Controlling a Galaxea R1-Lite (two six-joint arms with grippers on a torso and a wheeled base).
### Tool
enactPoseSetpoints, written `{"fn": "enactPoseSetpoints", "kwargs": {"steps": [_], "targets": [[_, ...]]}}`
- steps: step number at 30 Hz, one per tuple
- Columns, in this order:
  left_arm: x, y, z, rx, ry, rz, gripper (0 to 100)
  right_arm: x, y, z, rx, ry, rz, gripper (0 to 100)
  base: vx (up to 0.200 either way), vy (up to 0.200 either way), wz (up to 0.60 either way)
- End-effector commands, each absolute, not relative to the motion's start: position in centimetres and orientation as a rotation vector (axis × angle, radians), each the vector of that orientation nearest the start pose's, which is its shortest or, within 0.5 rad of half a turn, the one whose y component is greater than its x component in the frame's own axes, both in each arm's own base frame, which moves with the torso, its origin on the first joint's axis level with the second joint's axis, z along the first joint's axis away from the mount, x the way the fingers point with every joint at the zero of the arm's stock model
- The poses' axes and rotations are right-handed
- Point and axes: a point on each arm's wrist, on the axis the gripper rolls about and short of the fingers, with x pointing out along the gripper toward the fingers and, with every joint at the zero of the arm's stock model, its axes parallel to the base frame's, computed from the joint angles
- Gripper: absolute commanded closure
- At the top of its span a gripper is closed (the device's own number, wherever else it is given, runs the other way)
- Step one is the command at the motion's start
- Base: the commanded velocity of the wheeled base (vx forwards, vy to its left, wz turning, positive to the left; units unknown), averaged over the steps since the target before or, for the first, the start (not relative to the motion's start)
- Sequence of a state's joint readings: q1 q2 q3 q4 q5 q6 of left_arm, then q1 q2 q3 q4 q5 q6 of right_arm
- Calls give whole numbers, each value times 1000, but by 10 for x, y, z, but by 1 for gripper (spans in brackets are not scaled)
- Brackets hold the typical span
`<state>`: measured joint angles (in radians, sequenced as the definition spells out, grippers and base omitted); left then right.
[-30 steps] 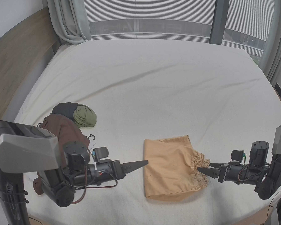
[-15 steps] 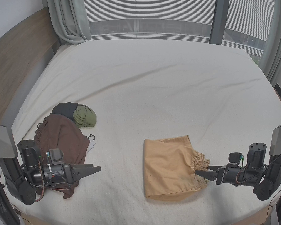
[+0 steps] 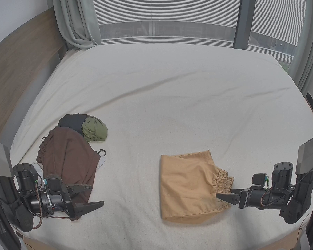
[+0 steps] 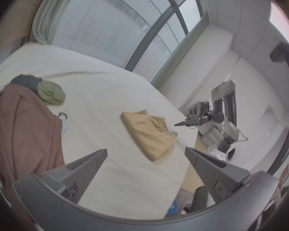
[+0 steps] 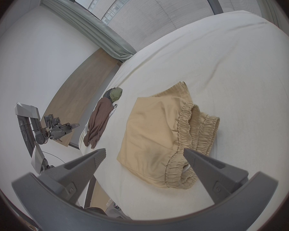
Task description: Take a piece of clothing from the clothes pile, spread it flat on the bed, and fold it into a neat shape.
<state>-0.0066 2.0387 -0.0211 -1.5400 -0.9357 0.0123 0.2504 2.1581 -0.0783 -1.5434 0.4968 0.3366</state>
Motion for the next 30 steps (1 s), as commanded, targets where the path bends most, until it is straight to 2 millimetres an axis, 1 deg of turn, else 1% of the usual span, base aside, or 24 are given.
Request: {"fn": "enactPoseSetpoints", "kwargs": {"steps": [1, 2, 4, 11, 18, 22, 26, 30], "targets": [[208, -9, 12, -170, 471, -935, 0, 222, 66, 5, 383, 684, 616, 0, 0, 0, 0], [208, -5, 7, -120, 445, -966, 0, 222, 66, 2, 383, 694, 609, 0, 0, 0, 0], [207, -3, 3, -93, 434, -986, 0, 222, 65, -2, 382, 710, 593, 0, 0, 0, 0], [207, -3, 9, -76, 409, -988, 0, 222, 64, -16, 378, 764, 554, 0, 0, 0, 0], [207, -4, 8, -81, 419, -993, 0, 223, 61, -25, 384, 798, 533, 0, 0, 0, 0], [207, -4, 7, -81, 421, -994, 0, 226, 57, -33, 384, 814, 484, 0, 0, 0, 0], [207, -5, 7, -80, 422, -996, 0, 228, 56, -35, 385, 809, 477, 0, 0, 0, 0], [206, -6, 6, -86, 432, -1005, 0, 231, 54, -43, 392, 828, 459, 0, 0, 0, 0]]}}
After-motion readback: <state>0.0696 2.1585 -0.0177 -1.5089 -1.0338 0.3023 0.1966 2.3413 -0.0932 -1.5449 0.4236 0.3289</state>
